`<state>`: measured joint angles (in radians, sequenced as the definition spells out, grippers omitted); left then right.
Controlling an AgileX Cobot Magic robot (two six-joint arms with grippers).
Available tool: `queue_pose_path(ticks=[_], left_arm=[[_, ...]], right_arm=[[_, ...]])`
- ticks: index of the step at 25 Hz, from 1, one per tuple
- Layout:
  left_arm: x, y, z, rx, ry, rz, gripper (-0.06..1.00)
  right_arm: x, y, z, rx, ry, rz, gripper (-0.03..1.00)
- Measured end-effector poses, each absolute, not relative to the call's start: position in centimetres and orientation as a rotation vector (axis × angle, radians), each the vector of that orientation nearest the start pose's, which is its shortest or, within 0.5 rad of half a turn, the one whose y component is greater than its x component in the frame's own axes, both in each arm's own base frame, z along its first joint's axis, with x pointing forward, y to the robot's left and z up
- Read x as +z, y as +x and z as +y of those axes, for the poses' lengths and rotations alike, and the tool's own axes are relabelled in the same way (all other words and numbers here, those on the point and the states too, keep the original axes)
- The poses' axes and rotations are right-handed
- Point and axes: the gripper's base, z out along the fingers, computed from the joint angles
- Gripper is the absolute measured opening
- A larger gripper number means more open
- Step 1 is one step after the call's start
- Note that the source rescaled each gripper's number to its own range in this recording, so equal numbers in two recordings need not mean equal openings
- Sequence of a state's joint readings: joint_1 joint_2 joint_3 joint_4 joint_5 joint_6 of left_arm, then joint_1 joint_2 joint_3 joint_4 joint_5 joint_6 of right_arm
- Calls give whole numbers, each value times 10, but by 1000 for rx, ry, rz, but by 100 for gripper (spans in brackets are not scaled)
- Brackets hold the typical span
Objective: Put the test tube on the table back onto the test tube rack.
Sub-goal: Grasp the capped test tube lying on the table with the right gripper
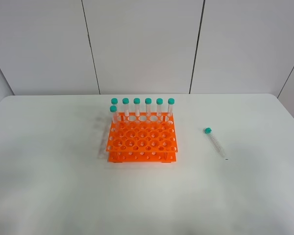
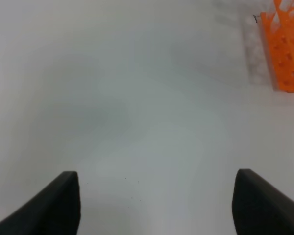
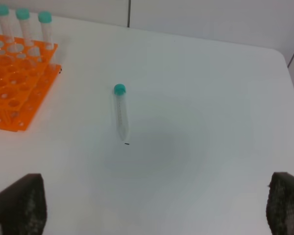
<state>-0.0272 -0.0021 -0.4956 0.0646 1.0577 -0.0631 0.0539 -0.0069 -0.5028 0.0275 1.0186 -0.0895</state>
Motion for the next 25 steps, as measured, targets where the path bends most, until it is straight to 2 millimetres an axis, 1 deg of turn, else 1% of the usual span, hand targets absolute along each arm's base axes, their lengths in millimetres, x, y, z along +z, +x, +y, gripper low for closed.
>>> queue_pose_path(ticks=[13,15,17,20,22,25], left_arm=[[276,-5,5,21,-39,2042,90],[276,-5,5,21,-39,2042,90],[276,-5,5,21,-39,2042,90],[276,-5,5,21,-39,2042,90],[276,-5,5,21,-39,2042,90],[276,-5,5,21,-39,2042,90]], right_arm=[[282,-5,2,10,-143,1985,100],[286,-3,2,10,-143,1985,100],[298,5,2,10,-143,1994,100],[318,30,4,11,-147,2080,100],[330,57,5,13,-152,2168,100],[339,104,8,16,-160,2314,100]])
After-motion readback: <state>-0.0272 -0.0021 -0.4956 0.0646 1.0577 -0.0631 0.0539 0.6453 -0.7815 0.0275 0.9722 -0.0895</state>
